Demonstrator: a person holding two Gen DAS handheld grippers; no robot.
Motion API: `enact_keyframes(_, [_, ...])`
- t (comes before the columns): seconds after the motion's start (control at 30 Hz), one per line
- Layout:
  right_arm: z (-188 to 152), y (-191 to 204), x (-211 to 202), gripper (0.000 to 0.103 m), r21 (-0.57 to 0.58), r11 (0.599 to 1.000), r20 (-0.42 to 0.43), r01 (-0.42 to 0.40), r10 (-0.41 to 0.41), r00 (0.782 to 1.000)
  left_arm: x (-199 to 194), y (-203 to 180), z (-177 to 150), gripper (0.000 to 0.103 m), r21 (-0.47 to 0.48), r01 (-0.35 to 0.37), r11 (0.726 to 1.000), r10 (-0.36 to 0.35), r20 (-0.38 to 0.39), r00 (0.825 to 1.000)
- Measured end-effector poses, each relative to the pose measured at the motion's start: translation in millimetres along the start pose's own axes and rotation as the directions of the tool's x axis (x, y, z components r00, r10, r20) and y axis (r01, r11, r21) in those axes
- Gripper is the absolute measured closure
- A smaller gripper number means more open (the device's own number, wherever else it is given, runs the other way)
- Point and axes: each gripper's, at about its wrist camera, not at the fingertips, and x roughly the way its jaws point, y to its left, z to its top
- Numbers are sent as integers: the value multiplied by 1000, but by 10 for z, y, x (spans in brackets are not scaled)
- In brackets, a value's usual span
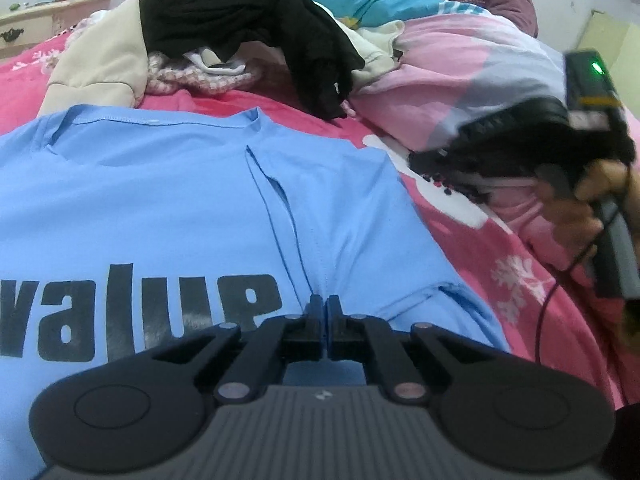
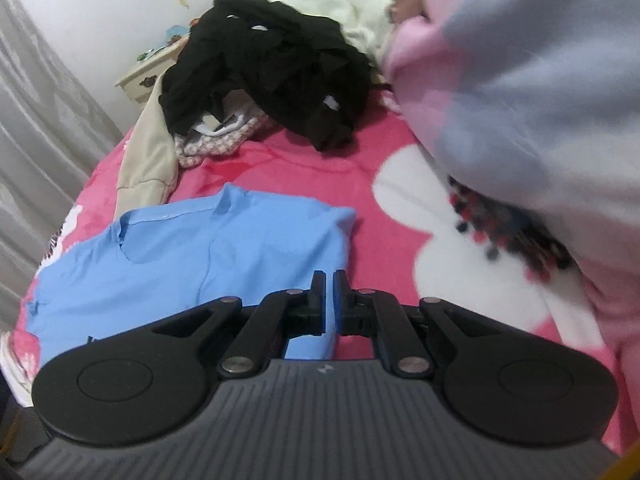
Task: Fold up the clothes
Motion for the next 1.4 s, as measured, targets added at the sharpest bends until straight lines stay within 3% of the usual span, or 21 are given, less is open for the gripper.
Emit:
enact_keyframes(0.1, [31,78,154,99,-42,999,-1,-13,13,1000,-64,-17,-5,84,30,-26,999,25,29,999])
enact_keyframes(0.2, [59,111,365,99,-70,997,-18,-19,17,1000,-147,-10,-11,84,46,-35,998,32,70,997])
enact_keyframes(0.33, [77,-62,648,102,-11,999,9,30,-30,1000,-182,-15,11,84,75,-45,996,38,99,994])
enact_keyframes(0.47, [59,-175,294,98,82,996,114,25,-34,993,-161,-13,77,83,103,-36,994,22,134,991])
enact_keyframes(0.57, [-60,-212,-99,96,72,996,36,-58,56,998,-45,-28,132,83,124,-22,992,7,122,992])
enact_keyframes(0.63, [-186,-239,-340,92,75,989,-46,-127,130,990,47,-37,141,83,133,-19,991,4,110,994])
enact_keyframes(0.7, [-408,-211,-509,89,42,989,-115,-143,147,982,117,-55,133,83,149,-25,989,10,103,995])
enact_keyframes(0.83, [-867,-15,-547,88,-85,991,-224,-103,82,971,179,-78,102,83,172,-40,984,21,107,994])
enact_keyframes(0.97, [-1108,104,-459,89,-130,986,-254,-102,67,965,209,-112,83,83,202,-54,978,30,118,993])
enact_keyframes(1.0, [-1134,130,-440,94,-153,985,-257,-83,41,966,215,-121,80,83,208,-57,976,33,120,992])
enact_keyframes(1.03, [-1161,156,-420,101,-177,982,-259,-64,16,966,219,-129,79,83,213,-61,975,36,120,992])
enact_keyframes(1.23, [-1154,309,-608,102,-295,955,-173,43,-98,980,256,-143,74,83,230,-64,971,38,115,993])
enact_keyframes(1.33, [-1206,239,-540,100,-297,951,-169,88,-143,975,265,-151,62,83,251,-69,965,40,116,992])
enact_keyframes(1.4, [-1196,181,-548,99,-258,962,-171,85,-132,976,261,-151,57,83,257,-69,964,40,117,992])
